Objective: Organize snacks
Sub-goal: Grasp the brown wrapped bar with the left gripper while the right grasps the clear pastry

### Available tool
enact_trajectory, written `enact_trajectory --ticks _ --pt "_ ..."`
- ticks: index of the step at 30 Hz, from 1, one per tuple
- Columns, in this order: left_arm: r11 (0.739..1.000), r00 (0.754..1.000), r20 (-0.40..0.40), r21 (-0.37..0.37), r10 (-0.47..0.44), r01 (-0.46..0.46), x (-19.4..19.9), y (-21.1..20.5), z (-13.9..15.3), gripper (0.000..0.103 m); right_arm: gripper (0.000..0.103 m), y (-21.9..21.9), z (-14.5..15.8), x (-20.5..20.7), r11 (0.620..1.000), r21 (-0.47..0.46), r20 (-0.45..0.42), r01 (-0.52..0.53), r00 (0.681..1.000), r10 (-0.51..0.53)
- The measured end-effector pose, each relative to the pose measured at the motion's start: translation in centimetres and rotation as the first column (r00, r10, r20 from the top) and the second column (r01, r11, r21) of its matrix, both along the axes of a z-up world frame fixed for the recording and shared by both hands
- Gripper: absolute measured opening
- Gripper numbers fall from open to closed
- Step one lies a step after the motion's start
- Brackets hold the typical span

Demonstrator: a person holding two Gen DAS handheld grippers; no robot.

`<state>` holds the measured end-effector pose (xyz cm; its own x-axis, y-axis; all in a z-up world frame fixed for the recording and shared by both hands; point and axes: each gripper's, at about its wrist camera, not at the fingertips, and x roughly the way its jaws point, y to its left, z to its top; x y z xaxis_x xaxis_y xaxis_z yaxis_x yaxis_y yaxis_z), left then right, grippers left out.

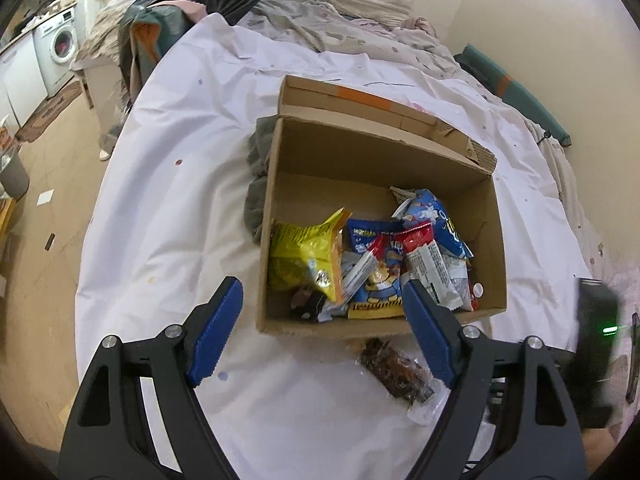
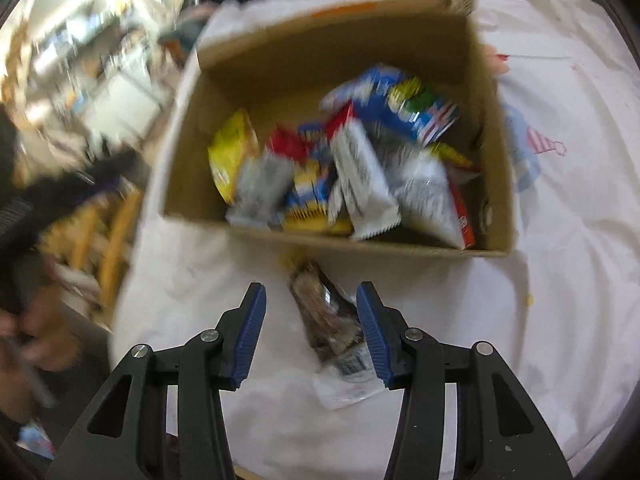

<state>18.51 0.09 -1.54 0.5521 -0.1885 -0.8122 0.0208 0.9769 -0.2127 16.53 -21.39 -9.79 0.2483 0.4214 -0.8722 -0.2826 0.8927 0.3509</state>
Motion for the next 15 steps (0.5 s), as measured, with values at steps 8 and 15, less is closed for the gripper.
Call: enact_trajectory --ticks 8,15 --pt "0.999 0.999 -0.024 -0.017 0.043 -0.043 -0.9 1.4 -0.3 0.079 0.047 3.0 -5.1 1.6 0.985 -0.125 -0.123 -0.116 0.987 0.101" --pt "0.995 0.995 -0.051 -0.036 0.089 -0.091 -0.8 2.4 -1.0 0.079 0.018 2.5 -5.7 1.5 0.994 -0.060 -0.154 -0.096 0.984 0.086"
